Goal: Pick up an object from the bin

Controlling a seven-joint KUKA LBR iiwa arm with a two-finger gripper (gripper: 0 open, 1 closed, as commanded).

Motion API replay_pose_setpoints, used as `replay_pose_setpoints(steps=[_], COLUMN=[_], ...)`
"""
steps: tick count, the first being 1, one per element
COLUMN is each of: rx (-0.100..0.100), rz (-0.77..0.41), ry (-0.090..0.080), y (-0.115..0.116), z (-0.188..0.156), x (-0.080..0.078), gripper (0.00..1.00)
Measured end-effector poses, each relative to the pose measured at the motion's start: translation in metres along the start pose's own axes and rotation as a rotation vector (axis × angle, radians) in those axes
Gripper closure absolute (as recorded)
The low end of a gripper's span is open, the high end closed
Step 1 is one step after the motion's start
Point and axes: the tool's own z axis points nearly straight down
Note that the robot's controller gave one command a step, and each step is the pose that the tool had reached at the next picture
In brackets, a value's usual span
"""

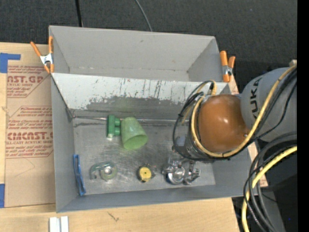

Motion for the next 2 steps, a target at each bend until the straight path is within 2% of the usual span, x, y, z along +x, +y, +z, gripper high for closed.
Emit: replay_pose_setpoints(steps=[1, 2], rx=[-0.004, -0.001], rz=[0.001, 0.002], ry=[0.003, 0.002], y=[0.001, 0.001], z=[-0.009, -0.047], x=[-0.001, -0.003], gripper=[1.0, 1.0])
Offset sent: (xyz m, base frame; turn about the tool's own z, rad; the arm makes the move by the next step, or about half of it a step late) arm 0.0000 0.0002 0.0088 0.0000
